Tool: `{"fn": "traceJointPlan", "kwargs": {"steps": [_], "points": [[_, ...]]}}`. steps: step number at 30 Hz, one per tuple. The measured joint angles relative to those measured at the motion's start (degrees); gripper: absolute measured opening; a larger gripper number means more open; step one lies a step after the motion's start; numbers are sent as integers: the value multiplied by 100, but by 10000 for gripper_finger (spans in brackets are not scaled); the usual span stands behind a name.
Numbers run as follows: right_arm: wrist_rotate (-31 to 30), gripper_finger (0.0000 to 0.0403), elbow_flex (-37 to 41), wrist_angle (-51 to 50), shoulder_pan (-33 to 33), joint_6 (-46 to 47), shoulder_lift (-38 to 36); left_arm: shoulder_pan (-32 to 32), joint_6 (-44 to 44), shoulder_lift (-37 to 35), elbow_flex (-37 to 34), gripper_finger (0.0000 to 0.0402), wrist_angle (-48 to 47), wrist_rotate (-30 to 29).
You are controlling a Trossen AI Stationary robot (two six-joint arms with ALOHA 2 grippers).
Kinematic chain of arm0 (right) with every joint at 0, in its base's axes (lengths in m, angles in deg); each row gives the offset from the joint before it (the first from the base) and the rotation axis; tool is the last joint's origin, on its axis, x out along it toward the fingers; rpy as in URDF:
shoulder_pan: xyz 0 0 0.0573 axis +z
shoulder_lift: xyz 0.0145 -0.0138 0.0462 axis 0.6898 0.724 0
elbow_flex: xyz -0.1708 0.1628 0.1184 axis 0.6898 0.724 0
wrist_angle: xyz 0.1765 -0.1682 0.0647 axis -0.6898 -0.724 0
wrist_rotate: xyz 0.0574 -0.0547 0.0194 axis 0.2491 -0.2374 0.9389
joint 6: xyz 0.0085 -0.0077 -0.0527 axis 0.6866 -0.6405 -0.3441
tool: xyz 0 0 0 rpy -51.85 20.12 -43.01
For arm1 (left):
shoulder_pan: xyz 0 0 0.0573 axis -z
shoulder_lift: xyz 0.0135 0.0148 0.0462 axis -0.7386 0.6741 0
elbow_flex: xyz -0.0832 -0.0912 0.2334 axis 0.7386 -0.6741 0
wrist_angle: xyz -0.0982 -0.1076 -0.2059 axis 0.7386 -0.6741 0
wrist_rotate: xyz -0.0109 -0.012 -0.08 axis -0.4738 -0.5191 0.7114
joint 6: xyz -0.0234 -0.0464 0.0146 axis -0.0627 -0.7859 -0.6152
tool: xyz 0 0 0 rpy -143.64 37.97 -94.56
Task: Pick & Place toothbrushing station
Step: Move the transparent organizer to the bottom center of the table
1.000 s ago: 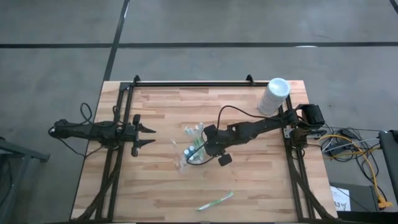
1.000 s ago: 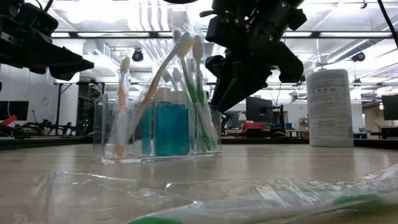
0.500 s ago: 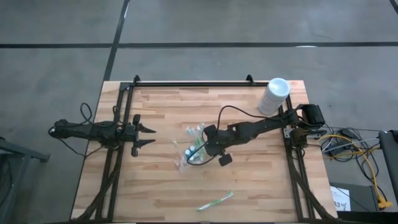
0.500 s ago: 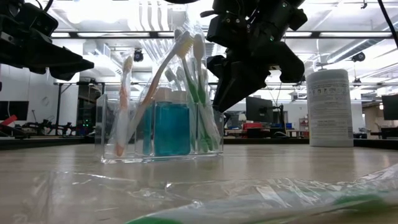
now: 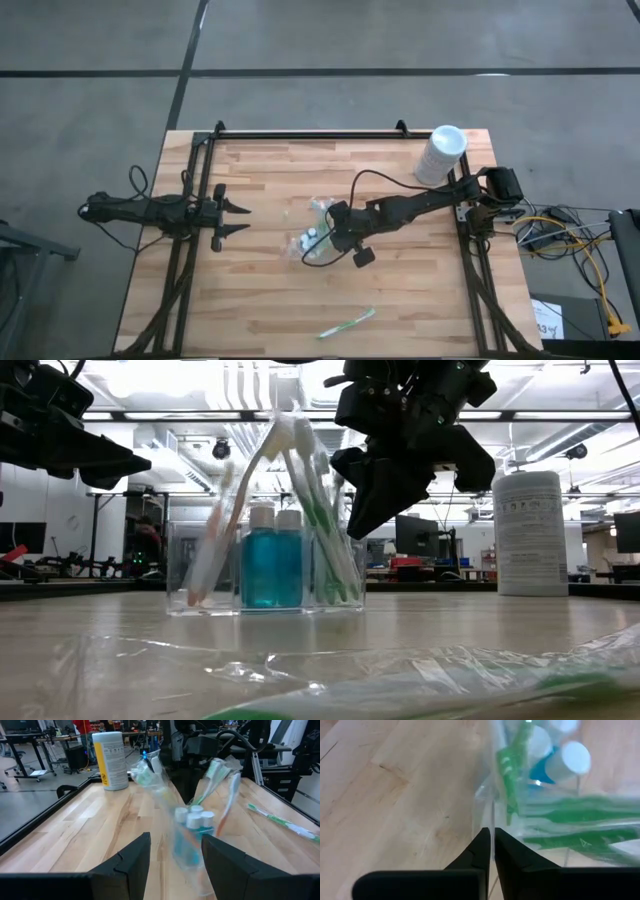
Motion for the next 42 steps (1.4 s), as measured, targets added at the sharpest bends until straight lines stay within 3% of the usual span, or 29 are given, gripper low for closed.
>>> {"fn": "traceJointPlan", "kwargs": {"steps": [20,25,42], "points": [[221,9,-481,-1429,290,475,-24,0,0,-2,0,181,0,-2],[289,9,-481,-1443,627,494,-39,-1,0,-1,0,181,0,0],[115,8,-497,-1437,1770,1820,-227,0,0,-2,0,181,0,0]]}}
